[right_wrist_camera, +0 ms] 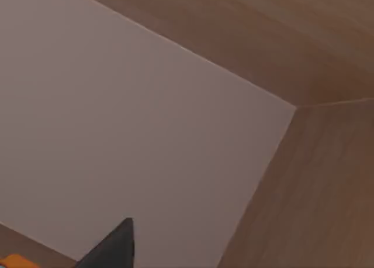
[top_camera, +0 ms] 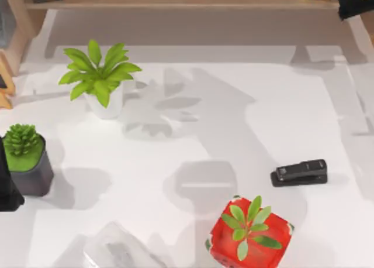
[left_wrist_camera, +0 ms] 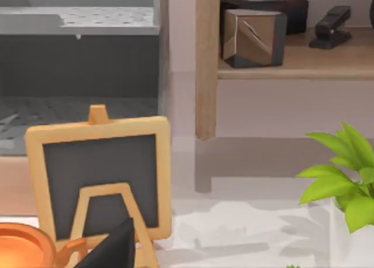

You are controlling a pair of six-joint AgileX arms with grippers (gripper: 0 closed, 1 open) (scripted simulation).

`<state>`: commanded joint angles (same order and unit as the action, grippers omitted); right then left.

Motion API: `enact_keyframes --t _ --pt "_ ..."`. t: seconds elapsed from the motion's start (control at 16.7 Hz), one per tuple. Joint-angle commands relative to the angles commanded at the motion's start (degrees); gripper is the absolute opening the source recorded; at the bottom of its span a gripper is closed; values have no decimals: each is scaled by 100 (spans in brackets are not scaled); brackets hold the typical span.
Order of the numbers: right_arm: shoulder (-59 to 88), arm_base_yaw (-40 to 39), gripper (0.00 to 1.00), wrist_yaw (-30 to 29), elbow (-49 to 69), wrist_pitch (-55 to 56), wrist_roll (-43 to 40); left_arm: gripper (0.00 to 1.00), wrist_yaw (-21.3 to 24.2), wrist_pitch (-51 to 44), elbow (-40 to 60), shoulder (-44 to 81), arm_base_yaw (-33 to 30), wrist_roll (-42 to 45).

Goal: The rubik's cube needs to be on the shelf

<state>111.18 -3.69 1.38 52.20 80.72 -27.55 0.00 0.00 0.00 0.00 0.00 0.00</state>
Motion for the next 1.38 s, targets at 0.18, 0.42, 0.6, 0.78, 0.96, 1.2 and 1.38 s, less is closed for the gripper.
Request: enact_keyframes --t 0.18,0.42,0.6,0.78,0.96,1.2,1.38 --pt "-480 992 100 724 -788 458 -1202 100 0 0 0 0 0 0" --pt "-864 2570 100 1705 -1699 962 -2827 100 0 0 0 0 0 0" --pt "-874 3673 100 2415 -2209 1220 -3964 100 0 0 0 0 0 0" --pt "-592 4455 100 3059 -2560 1339 -4936 100 0 0 0 0 0 0" --pt "-55 4745 100 3585 -2727 1307 -5662 100 0 0 0 0 0 0" --pt "521 4661 100 3942 -2733 1182 -6119 100 0 0 0 0 0 0" --pt "545 4652 100 3955 -2731 1175 -6135 100 0 0 0 0 0 0"
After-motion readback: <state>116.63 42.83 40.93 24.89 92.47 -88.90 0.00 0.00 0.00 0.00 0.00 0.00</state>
